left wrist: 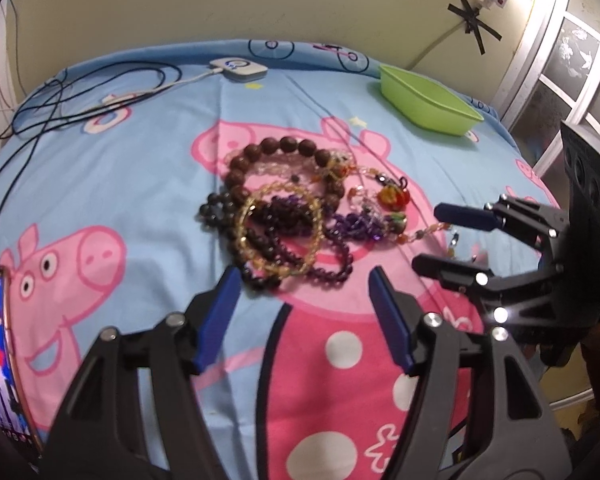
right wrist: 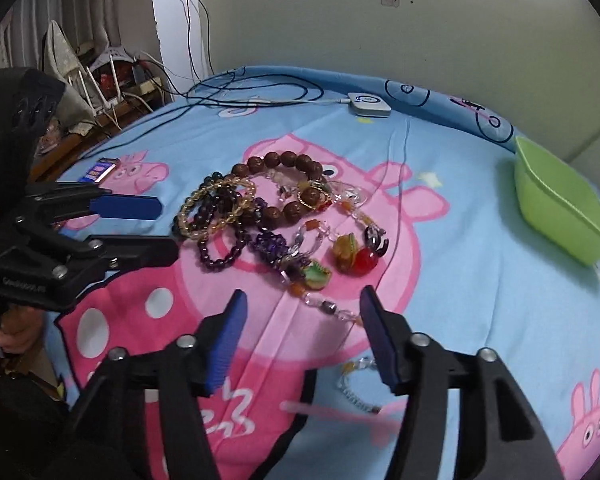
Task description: Organize jewelry
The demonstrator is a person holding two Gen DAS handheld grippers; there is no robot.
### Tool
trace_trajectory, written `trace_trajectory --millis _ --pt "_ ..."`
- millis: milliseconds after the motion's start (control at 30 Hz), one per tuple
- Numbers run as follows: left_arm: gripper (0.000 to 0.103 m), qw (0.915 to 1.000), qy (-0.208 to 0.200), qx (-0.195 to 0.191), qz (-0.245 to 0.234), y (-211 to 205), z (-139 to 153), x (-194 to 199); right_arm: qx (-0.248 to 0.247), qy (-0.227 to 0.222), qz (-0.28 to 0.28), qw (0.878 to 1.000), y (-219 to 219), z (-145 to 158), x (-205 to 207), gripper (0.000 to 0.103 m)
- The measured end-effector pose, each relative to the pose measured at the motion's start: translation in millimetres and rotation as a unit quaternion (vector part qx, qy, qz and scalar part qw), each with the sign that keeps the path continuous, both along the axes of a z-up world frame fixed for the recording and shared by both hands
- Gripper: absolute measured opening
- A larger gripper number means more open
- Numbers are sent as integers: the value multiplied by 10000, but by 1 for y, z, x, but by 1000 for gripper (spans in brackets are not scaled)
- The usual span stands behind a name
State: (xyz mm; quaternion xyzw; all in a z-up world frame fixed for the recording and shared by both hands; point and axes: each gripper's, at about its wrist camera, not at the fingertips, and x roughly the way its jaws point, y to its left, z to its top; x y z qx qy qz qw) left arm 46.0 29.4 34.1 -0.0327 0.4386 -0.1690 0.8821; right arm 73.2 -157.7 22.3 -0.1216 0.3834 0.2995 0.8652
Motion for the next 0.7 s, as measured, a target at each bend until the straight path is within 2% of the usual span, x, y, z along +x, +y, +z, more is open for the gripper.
trace_trajectory --millis 100,133,200,233,300,367,433,500,600,700 --pt "69 10000 39 -30 26 2 -3 2 -92 347 -129 9993 1 -10 17 39" --pt "69 10000 43 -36 29 2 -4 2 -69 282 -79 9995 1 -11 18 34" --pt "69 10000 46 -36 30 1 -3 2 -160 154 18 9998 2 -12 17 8" --pt "69 10000 26 -35 14 1 -2 1 -3 394 143 9991 -1 -10 16 0" --pt "69 9999 -92 -13 -61 0 2 -2 -40 545 163 9984 -4 -6 8 0" --pt "70 9995 -250 21 -195 -4 7 -5 134 670 213 9974 -13 1 -2 0" --pt "80 9980 -460 11 -440 -13 15 -10 656 762 145 9948 -29 18 -10 0" --pt "80 9947 -689 -2 -757 -24 22 -16 1129 681 95 9912 -41 40 -15 0" --pt "81 9850 -1115 145 -1312 -48 34 -24 1723 431 -15 9841 -61 77 -17 0" --pt "81 9703 -1594 297 -1797 -71 43 -24 2097 174 -83 9776 -76 110 -17 0"
